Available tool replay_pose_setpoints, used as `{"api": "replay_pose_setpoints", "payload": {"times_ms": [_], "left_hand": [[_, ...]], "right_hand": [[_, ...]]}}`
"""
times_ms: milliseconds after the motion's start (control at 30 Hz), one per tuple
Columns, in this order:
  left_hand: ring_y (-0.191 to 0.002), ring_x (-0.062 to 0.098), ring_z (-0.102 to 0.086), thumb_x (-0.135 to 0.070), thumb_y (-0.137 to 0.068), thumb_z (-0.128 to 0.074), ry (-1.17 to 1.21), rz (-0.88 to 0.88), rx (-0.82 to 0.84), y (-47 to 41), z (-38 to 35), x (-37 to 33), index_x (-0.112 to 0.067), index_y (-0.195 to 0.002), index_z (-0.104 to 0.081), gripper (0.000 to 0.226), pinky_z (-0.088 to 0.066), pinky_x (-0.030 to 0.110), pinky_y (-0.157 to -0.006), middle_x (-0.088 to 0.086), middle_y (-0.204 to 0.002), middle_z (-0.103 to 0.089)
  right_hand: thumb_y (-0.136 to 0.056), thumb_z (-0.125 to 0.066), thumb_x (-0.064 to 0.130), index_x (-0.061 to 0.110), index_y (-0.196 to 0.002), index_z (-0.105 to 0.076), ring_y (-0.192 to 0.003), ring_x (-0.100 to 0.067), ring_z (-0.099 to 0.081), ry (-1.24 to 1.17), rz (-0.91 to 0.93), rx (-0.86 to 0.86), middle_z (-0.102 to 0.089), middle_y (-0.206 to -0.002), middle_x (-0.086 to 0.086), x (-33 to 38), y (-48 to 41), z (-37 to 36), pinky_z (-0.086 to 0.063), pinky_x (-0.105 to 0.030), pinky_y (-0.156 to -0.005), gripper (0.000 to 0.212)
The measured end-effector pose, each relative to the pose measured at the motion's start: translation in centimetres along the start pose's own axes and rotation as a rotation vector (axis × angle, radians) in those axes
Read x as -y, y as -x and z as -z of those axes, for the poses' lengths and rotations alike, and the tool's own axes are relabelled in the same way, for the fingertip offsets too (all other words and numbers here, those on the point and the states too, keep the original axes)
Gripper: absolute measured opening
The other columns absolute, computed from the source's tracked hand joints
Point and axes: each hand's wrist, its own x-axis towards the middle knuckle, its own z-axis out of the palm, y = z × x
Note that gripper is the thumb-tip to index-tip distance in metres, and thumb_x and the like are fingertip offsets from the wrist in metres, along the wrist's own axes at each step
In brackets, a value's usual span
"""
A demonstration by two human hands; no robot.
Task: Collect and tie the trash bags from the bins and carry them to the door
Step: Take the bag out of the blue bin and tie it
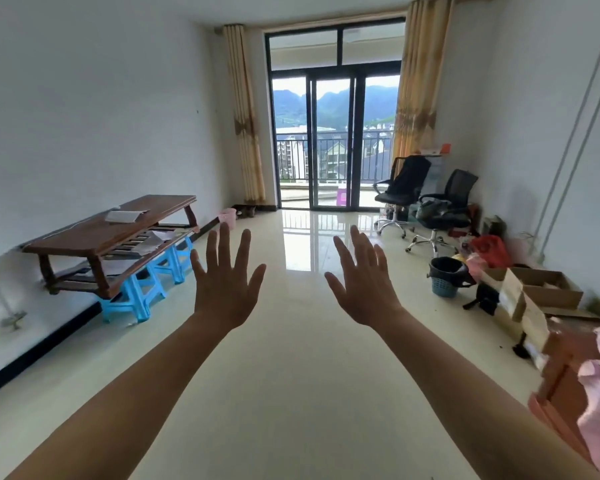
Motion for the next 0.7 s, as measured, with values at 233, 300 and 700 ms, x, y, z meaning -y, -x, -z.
{"api": "replay_pose_setpoints", "payload": {"times_ms": [233, 300, 700], "left_hand": [[-0.152, 0.035, -0.004, -0.065, -0.095, -0.005, -0.043, 0.051, -0.006, -16.4, -8.2, 5.7, -0.023, -0.158, -0.010, 0.076, -0.011, 0.067, -0.115, 0.012, -0.166, 0.004], [-0.152, 0.034, -0.002, -0.064, -0.095, -0.006, -0.044, 0.086, -0.008, -20.0, -11.5, 8.4, -0.024, -0.158, -0.009, 0.075, -0.011, 0.067, -0.115, 0.011, -0.166, 0.006], [-0.150, 0.040, -0.012, -0.060, -0.097, -0.014, -0.034, 0.116, 0.029, -44.6, -33.2, 25.9, -0.022, -0.158, -0.013, 0.071, -0.016, 0.070, -0.112, 0.016, -0.165, -0.002]], "right_hand": [[-0.100, -0.039, 0.047, 0.016, -0.158, -0.007, -0.150, -0.036, -0.011, -0.123, 0.019, 0.030, -0.001, -0.164, -0.019, -2.0, -20.6, -10.8, -0.015, -0.053, -0.120, 0.073], [-0.100, -0.037, 0.048, 0.017, -0.158, -0.003, -0.150, -0.036, -0.011, -0.131, 0.058, 0.054, 0.000, -0.164, -0.019, -1.4, -25.2, -14.8, -0.015, -0.052, -0.120, 0.074], [-0.100, -0.038, 0.050, 0.018, -0.158, -0.005, -0.151, -0.035, -0.010, -0.076, 0.159, 0.110, 0.002, -0.164, -0.017, 0.9, -53.3, -38.9, -0.014, -0.053, -0.121, 0.074]]}}
